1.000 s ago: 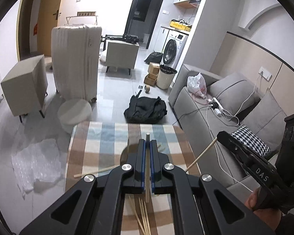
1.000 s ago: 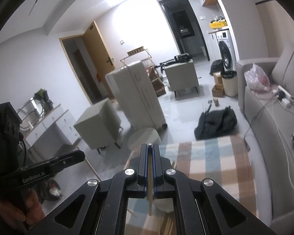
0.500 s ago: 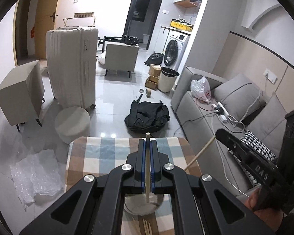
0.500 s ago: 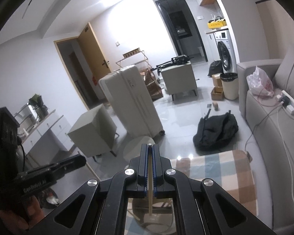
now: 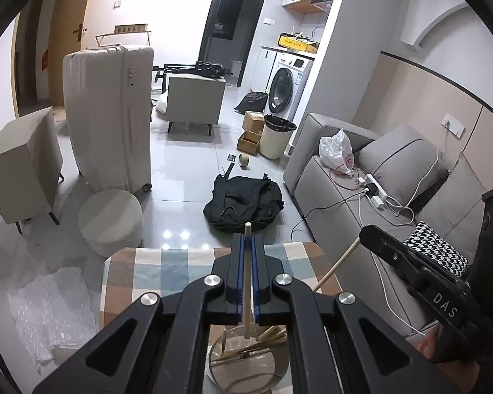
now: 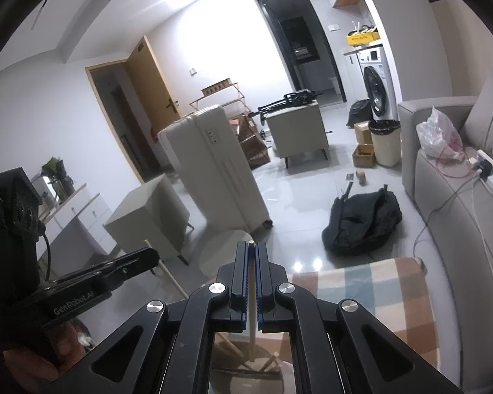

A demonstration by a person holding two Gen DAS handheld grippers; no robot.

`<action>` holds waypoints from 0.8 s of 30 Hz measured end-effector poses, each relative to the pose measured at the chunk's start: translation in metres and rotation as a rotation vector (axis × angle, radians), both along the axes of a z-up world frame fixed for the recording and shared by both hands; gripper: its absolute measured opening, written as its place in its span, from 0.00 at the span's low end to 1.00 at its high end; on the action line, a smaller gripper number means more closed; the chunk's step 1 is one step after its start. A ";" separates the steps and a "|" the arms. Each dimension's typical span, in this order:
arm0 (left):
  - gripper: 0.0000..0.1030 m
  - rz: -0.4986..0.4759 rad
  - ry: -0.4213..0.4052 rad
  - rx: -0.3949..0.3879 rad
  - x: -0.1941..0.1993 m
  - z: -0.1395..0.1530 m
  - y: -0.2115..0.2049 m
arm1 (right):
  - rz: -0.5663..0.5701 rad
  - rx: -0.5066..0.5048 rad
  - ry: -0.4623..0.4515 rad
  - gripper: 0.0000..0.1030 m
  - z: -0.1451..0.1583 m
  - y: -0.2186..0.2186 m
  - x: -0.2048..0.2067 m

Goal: Organize utensils
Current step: 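Raise both held sticks and carry them over the utensil holder, then open the left tool while the right tool opens, dropping sticks into the holder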

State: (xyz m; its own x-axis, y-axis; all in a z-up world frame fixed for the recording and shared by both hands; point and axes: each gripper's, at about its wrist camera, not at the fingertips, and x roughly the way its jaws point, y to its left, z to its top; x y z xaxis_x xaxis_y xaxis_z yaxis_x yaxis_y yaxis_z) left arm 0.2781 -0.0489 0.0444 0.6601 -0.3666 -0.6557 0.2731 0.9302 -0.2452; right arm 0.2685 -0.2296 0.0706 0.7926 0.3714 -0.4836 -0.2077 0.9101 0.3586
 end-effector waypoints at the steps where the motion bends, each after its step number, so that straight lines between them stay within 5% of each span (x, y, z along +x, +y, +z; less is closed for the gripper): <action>1: 0.00 -0.006 0.008 0.002 0.000 -0.002 -0.001 | 0.002 -0.001 0.000 0.03 -0.002 0.000 0.001; 24: 0.00 -0.039 0.123 0.041 0.002 -0.034 -0.007 | 0.025 -0.009 0.103 0.03 -0.052 0.006 0.000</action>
State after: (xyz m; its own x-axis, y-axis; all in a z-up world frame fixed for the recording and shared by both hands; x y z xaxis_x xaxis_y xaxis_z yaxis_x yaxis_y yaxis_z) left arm 0.2805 -0.0559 0.0105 0.5597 -0.3615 -0.7457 0.2799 0.9294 -0.2405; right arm 0.2685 -0.2235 0.0189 0.7290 0.3860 -0.5653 -0.1929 0.9082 0.3714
